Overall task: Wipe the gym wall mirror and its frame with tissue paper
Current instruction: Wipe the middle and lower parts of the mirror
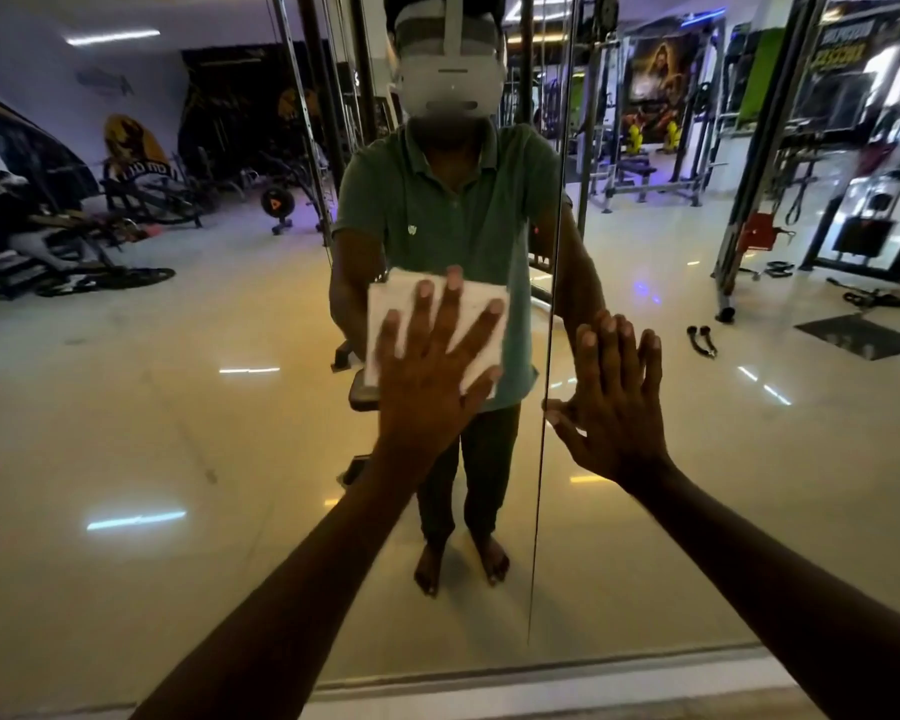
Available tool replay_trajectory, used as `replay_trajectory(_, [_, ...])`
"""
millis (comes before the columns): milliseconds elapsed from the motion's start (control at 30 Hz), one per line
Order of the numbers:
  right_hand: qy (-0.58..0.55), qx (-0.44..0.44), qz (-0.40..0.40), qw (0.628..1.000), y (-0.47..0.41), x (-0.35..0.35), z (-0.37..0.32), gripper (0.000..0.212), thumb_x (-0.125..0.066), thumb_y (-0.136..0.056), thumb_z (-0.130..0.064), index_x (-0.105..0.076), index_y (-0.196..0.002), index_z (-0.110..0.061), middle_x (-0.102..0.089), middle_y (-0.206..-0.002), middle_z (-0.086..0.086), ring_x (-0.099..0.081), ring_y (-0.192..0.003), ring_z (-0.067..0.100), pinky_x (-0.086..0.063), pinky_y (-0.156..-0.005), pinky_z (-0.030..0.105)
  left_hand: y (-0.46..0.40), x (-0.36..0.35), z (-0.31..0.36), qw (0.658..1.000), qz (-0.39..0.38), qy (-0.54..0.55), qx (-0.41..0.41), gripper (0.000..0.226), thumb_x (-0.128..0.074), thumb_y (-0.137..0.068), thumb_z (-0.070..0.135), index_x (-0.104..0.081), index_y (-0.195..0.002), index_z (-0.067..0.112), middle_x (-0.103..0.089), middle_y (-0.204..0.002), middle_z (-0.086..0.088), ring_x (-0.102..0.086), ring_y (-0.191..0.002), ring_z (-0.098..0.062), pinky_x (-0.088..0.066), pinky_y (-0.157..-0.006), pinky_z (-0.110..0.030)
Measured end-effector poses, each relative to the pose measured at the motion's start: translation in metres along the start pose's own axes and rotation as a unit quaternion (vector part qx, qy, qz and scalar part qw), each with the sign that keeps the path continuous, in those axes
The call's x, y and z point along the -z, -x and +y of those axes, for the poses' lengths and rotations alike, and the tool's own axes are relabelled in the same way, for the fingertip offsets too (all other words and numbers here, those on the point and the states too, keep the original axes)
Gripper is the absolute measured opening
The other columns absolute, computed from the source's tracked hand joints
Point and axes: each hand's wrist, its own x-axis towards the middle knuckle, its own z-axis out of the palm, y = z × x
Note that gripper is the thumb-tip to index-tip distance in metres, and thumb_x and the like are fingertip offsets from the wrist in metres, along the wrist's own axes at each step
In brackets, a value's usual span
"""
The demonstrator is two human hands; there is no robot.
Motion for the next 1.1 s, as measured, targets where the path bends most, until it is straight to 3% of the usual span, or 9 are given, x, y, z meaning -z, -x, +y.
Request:
replay_trajectory(133, [0.006,-0.004,0.003,1.0,0.001,-0.005,0.0,0.087,-0.039,-0.101,-0.055,-0.007,-0.165,-0.006,0.006,-0.174,0.015,0.0,-0.161,0.037,-0.001,-0.128,0.059,0.061,-0.005,-0.066,0.981,0.016,-0.014,0.191,0.078,-0.032,-0.105,0.064,0.0,-0.166,0.028,-0.004,-0.17,-0.021,-0.004,-0.156,-0.044,-0.012,-0.123,-0.066])
replay_trajectory(233, [0.0,-0.003,0.001,1.0,0.002,-0.009,0.001,0.081,-0.026,-0.106,-0.057,-0.005,-0.166,-0.007,0.005,-0.174,0.016,-0.002,-0.161,0.039,-0.002,-0.128,0.061,0.04,-0.011,-0.025,0.94,0.043,0.024,0.339,0.077,-0.019,-0.104,0.067,0.009,-0.164,0.027,-0.009,-0.168,-0.025,-0.011,-0.154,-0.05,-0.015,-0.12,-0.071])
replay_trajectory(400, [-0.005,0.009,0.0,1.0,0.003,-0.011,0.003,0.079,-0.021,-0.107,-0.055,-0.006,-0.165,-0.004,0.006,-0.173,0.018,0.001,-0.16,0.038,-0.001,-0.128,0.061,0.025,-0.032,0.08,0.991,-0.01,0.064,0.113,0.078,-0.029,-0.103,0.064,0.008,-0.164,0.031,0.0,-0.171,-0.014,0.004,-0.157,-0.042,0.006,-0.122,-0.065])
replay_trajectory(500, [-0.001,0.006,0.002,1.0,0.003,-0.011,0.005,0.076,-0.019,-0.108,-0.055,-0.006,-0.165,-0.005,0.008,-0.174,0.015,0.003,-0.161,0.035,-0.001,-0.128,0.059,0.035,-0.035,0.058,0.999,-0.026,0.026,-0.026,0.081,-0.045,-0.103,0.058,0.003,-0.164,0.035,0.004,-0.172,-0.008,0.015,-0.158,-0.035,0.01,-0.124,-0.06])
replay_trajectory(567, [-0.003,0.005,0.008,1.0,0.003,-0.012,0.004,0.077,-0.021,-0.107,-0.055,-0.006,-0.165,-0.006,0.009,-0.174,0.014,0.003,-0.161,0.034,-0.001,-0.128,0.059,0.062,-0.037,0.016,0.999,-0.017,0.007,-0.031,0.076,-0.047,-0.104,0.054,-0.005,-0.165,0.034,0.003,-0.173,-0.008,0.009,-0.159,-0.034,-0.001,-0.125,-0.062])
replay_trajectory(733, [-0.007,-0.005,0.01,1.0,0.004,-0.013,0.001,0.08,-0.021,-0.106,-0.058,0.0,-0.166,-0.009,0.012,-0.174,0.013,0.004,-0.161,0.034,0.0,-0.128,0.059,0.126,-0.041,-0.05,0.98,0.015,0.017,0.198,0.072,-0.03,-0.106,0.057,-0.004,-0.166,0.027,0.004,-0.173,-0.013,-0.002,-0.158,-0.04,-0.012,-0.123,-0.066])
replay_trajectory(867, [-0.021,-0.014,0.009,1.0,0.003,-0.011,-0.005,0.085,-0.035,-0.103,-0.053,-0.001,-0.165,-0.005,0.01,-0.173,0.017,0.005,-0.161,0.036,0.002,-0.128,0.059,0.087,-0.045,0.018,0.901,0.066,0.098,0.418,0.078,-0.021,-0.104,0.061,-0.002,-0.165,0.018,-0.011,-0.168,-0.028,-0.008,-0.155,-0.05,-0.008,-0.125,-0.064])
replay_trajectory(1000, [-0.037,-0.012,-0.03,0.999,0.053,-0.02,-0.016,0.091,-0.049,-0.1,-0.044,0.001,-0.166,-0.006,0.008,-0.173,0.019,0.001,-0.161,0.04,-0.002,-0.127,0.062,0.084,-0.058,0.091,0.974,-0.03,0.1,0.201,0.077,-0.022,-0.105,0.062,0.006,-0.165,0.024,0.012,-0.171,-0.019,-0.004,-0.154,-0.048,-0.002,-0.121,-0.067])
replay_trajectory(1100, [-0.026,-0.009,-0.056,0.998,0.076,-0.022,-0.012,0.089,-0.047,-0.103,-0.046,0.003,-0.166,-0.008,0.007,-0.174,0.016,-0.001,-0.161,0.038,-0.006,-0.128,0.062,0.086,-0.059,0.062,0.995,-0.029,0.079,0.057,0.078,-0.034,-0.104,0.059,0.006,-0.165,0.032,0.016,-0.172,-0.009,0.002,-0.156,-0.039,-0.003,-0.121,-0.064])
